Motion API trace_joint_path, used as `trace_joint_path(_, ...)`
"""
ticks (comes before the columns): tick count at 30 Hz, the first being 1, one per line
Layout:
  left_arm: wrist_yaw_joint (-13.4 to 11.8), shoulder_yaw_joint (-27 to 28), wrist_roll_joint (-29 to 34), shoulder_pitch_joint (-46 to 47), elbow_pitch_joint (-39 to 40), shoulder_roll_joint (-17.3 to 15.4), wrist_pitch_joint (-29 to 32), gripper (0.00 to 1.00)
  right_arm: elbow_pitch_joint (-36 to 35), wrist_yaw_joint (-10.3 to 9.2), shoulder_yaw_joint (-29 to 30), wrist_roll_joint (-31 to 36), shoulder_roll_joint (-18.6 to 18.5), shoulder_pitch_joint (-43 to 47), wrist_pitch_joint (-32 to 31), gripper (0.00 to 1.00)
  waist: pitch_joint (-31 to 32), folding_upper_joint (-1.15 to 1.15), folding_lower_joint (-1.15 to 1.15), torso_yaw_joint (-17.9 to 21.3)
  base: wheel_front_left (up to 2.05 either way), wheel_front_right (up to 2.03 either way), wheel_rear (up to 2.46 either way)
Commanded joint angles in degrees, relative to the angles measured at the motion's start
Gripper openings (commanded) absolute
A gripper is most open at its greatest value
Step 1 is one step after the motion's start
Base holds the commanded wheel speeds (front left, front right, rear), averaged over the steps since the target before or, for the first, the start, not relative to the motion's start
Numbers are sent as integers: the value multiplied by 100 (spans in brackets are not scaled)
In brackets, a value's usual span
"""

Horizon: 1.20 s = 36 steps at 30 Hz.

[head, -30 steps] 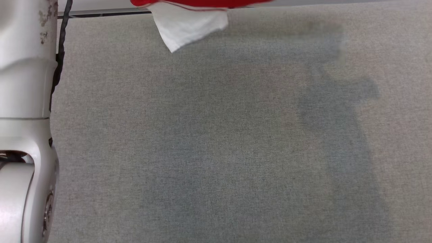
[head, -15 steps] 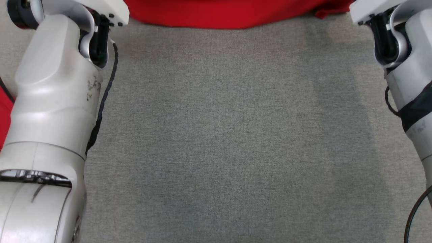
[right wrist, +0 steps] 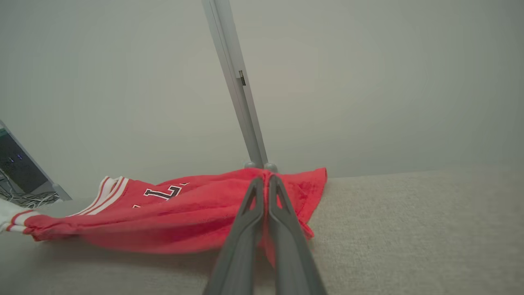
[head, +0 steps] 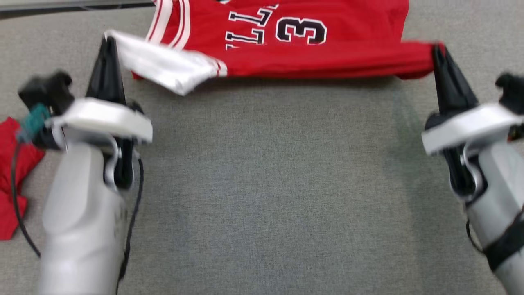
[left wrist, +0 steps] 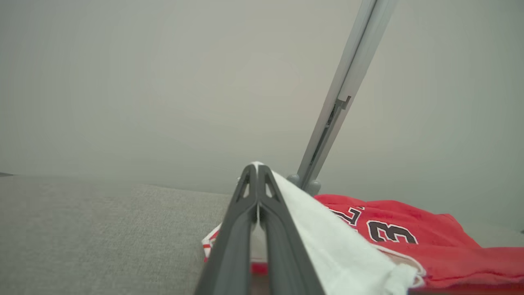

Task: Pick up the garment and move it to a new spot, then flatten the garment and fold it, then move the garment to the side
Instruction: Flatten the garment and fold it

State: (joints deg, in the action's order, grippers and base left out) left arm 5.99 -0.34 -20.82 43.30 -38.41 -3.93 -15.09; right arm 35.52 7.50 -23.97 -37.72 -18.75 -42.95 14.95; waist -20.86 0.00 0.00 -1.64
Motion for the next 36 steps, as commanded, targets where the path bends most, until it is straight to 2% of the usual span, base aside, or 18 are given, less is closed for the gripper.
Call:
trace_joint_path(1, 5, 25, 62, -209, 117, 16, -8, 0, -97, -2, 68, 67, -23, 200, 28, 0, 152, 0, 0, -7, 0, 0, 0)
trace_joint_path(5, 16, 119, 157, -1291, 955, 38, -9, 0, -890, -2, 498, 322, 3, 1422, 30, 0, 452, 0, 0, -35, 0, 0, 0)
trace_joint_path(12, -237, 43, 221, -3048, 2214, 68, 127, 0, -1773, -2, 1079, 730, 138, 3278, 4, 0, 1111, 0, 0, -204, 0, 0, 0)
trace_joint_path(22, -760, -146, 344, -5067, 4596, -12, 1637, 0, -3300, -2, 1825, 1257, 562, 5247, -925, 0, 1682, 0, 0, -409, 0, 0, 0)
trace_joint_path(29, -1038, -215, 402, -5709, 5886, -47, 2451, 0, -4005, -2, 2260, 1446, 863, 5927, -1418, 0, 1714, 0, 0, -382, 0, 0, 0)
trace_joint_path(36, -1000, -229, 234, -5436, 5827, -118, 2761, 0, -4136, -2, 2369, 1437, 1023, 5757, -1927, 0, 1447, 0, 0, -210, 0, 0, 0)
